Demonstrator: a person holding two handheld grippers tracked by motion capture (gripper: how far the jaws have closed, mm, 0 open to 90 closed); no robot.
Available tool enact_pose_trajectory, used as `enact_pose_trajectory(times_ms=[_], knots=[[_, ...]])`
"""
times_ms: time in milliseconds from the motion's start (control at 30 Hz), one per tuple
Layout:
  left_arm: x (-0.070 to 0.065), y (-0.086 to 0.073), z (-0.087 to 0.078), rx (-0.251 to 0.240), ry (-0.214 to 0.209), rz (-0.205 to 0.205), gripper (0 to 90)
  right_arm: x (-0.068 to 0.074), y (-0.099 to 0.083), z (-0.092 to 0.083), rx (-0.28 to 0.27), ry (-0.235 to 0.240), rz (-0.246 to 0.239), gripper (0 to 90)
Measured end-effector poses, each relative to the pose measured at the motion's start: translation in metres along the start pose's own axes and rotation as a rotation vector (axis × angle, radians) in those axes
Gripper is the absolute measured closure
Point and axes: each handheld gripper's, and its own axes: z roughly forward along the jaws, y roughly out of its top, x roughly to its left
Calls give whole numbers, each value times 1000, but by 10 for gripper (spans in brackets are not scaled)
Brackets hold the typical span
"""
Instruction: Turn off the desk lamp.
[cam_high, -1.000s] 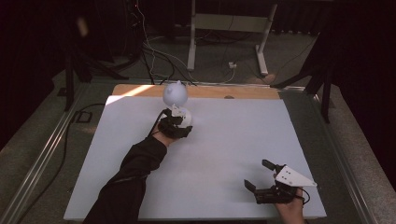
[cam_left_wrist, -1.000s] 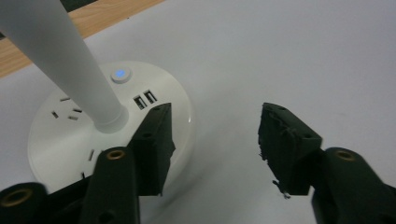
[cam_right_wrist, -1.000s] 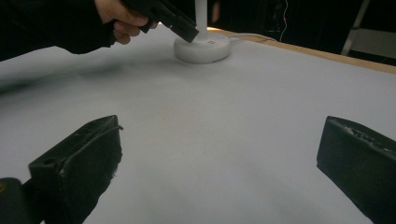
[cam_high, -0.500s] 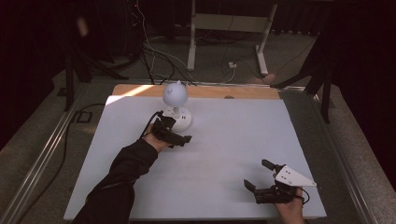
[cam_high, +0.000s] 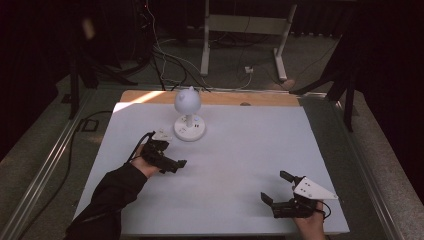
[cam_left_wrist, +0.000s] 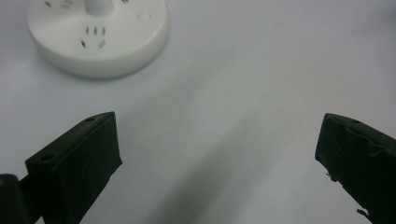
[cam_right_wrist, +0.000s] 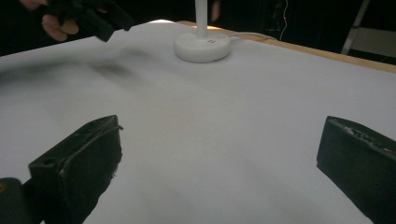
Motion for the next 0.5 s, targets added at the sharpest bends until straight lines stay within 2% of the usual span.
enact_pose_trajectory(times_ms=[133, 233, 400, 500], knots=[[-4, -17, -6, -8, -10, 14, 7, 0, 0, 0, 1, -1, 0, 0], [-7, -31, -9, -21, 9, 22, 7, -1, 0, 0, -1, -4, 1, 0], [-8, -51, -16, -50, -12, 5, 5, 0, 0, 0, 1, -2, -1, 0], [-8, -62, -19, -57, -43, 1, 5, 0, 0, 0, 3, -2, 0, 0]])
